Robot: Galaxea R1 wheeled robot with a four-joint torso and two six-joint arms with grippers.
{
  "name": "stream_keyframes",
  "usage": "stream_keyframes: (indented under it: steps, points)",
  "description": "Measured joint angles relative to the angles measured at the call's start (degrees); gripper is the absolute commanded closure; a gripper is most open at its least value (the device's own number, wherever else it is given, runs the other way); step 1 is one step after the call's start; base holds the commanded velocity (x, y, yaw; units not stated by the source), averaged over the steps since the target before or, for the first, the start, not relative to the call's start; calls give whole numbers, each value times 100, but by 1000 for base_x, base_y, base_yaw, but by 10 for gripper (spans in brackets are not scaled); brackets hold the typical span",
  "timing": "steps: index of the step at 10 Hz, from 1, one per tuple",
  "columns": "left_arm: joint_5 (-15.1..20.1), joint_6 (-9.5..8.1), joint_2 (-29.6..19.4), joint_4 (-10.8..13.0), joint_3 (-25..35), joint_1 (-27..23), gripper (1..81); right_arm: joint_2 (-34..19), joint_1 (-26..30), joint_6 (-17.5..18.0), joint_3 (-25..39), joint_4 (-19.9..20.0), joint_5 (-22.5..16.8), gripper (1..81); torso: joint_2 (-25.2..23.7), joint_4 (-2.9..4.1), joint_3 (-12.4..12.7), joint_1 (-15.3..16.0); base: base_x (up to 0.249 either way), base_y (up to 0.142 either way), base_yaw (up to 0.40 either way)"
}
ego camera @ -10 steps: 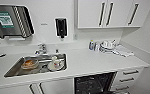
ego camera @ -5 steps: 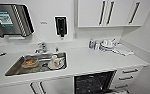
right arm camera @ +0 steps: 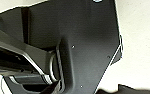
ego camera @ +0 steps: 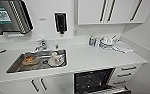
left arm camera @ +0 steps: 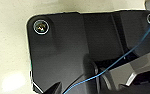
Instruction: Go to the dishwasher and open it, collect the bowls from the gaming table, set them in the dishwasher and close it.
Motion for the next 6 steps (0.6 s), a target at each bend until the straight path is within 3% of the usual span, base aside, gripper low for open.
stream_keyframes:
  steps: [2, 6]
  points:
    - [-1, 2, 2, 0, 0, -9, 10, 11, 13, -2, 0, 0, -5, 10, 315, 0, 241, -201, 0, 0, 0]
    - [13, 5, 11, 2, 0, 30, 10, 28, -30, -5, 1, 0, -11, 10, 1086, 0, 1019, -710, 0, 0, 0]
